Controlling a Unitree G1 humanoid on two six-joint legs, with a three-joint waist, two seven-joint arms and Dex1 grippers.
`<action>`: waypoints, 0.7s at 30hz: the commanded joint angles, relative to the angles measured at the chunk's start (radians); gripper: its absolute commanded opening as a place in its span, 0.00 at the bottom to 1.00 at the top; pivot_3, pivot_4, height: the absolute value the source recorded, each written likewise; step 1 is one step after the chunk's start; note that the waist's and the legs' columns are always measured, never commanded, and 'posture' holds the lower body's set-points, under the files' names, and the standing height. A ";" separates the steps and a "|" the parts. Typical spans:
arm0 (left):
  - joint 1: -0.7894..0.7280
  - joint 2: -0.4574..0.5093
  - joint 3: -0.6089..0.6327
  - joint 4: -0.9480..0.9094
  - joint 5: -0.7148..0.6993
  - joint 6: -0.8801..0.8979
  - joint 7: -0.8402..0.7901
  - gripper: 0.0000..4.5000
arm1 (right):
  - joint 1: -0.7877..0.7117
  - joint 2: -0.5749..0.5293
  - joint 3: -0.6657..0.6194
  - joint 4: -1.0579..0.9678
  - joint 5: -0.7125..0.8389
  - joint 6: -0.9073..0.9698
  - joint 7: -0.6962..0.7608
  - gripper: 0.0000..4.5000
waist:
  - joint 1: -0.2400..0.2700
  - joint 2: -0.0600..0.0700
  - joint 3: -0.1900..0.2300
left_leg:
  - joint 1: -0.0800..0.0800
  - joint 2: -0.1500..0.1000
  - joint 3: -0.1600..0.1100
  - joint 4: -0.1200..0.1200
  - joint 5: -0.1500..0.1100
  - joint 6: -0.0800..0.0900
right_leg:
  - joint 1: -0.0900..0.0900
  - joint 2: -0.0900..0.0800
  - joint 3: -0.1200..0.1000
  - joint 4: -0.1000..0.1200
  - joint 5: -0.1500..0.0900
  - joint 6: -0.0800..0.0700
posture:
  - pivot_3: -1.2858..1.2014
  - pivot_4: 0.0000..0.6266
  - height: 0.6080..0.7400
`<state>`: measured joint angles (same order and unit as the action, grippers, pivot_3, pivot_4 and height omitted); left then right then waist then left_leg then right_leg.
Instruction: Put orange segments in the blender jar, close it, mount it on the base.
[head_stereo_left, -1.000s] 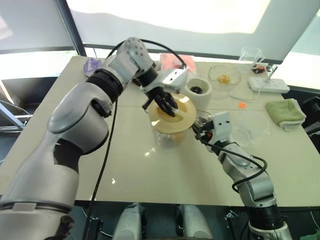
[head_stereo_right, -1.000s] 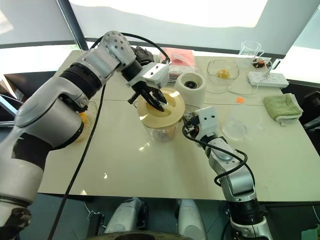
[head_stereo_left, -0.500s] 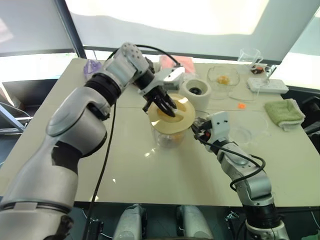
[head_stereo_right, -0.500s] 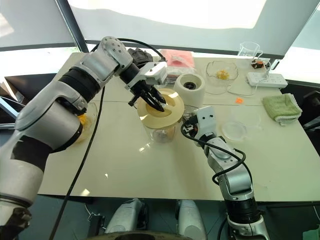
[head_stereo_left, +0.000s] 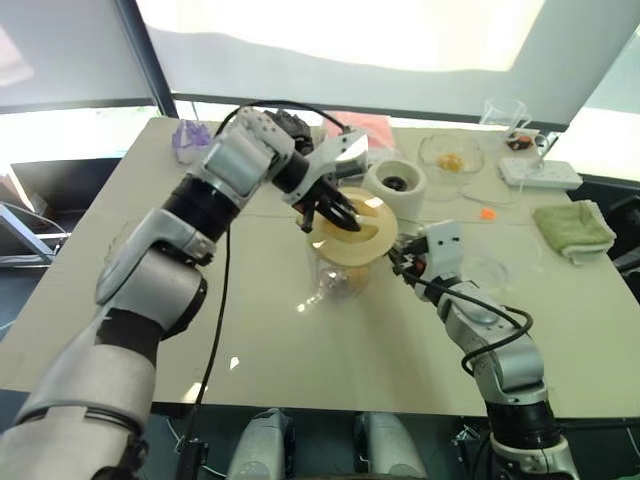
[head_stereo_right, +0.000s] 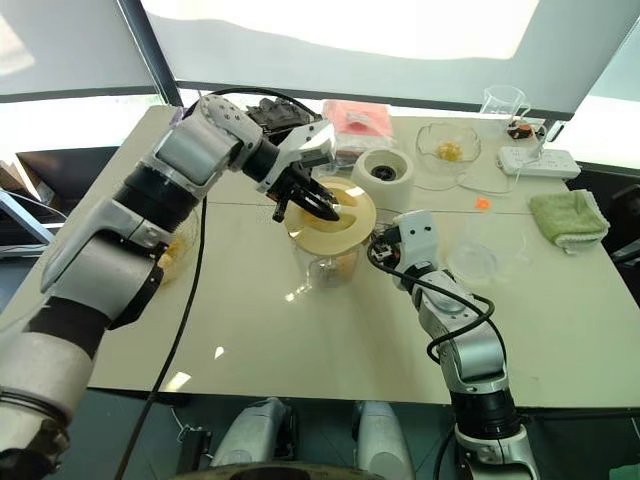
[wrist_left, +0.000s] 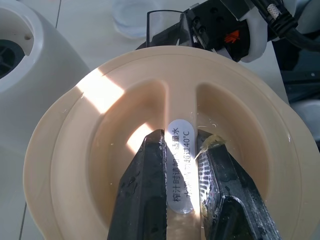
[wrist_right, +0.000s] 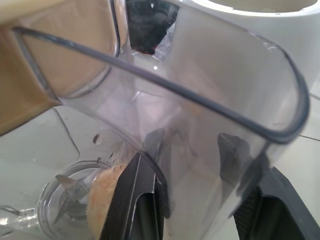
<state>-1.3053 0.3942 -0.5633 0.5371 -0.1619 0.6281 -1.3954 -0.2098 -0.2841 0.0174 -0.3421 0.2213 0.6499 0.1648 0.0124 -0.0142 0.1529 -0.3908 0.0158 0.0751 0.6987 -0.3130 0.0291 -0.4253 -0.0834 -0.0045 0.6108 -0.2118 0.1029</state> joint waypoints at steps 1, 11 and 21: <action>0.116 -0.028 -0.047 -0.045 0.027 0.140 0.033 0.06 | -0.019 0.005 0.006 -0.045 -0.006 -0.026 0.016 0.25 | 0.001 0.001 -0.001 | 0.000 0.000 0.000 0.000 0.000 0.000 | 0.000 0.000 0.000 0.000 0.000 0.000 | 0.52 0.24 1.00; 0.133 -0.015 -0.024 -0.079 0.088 0.115 0.008 0.36 | -0.013 0.000 0.004 -0.041 -0.017 -0.035 0.036 0.25 | -0.002 0.002 -0.002 | 0.000 -0.001 0.000 0.000 0.000 0.000 | 0.000 0.000 0.000 0.000 -0.001 0.001 | 0.52 0.24 1.00; 0.109 -0.019 0.028 -0.074 0.103 0.083 0.005 0.99 | -0.007 0.001 0.013 -0.042 -0.031 -0.042 0.042 0.25 | -0.002 0.005 -0.004 | 0.000 0.000 0.000 -0.001 0.000 0.000 | 0.000 0.000 0.000 0.000 -0.001 0.001 | 0.52 0.24 1.00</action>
<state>-1.2525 0.3919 -0.4722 0.4079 -0.0950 0.7010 -1.3868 -0.2083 -0.2816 0.0156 -0.3374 0.2015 0.6439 0.1887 0.0103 -0.0095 0.1492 -0.3907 0.0154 0.0749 0.6981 -0.3131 0.0291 -0.4256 -0.0836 -0.0045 0.6106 -0.2125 0.1037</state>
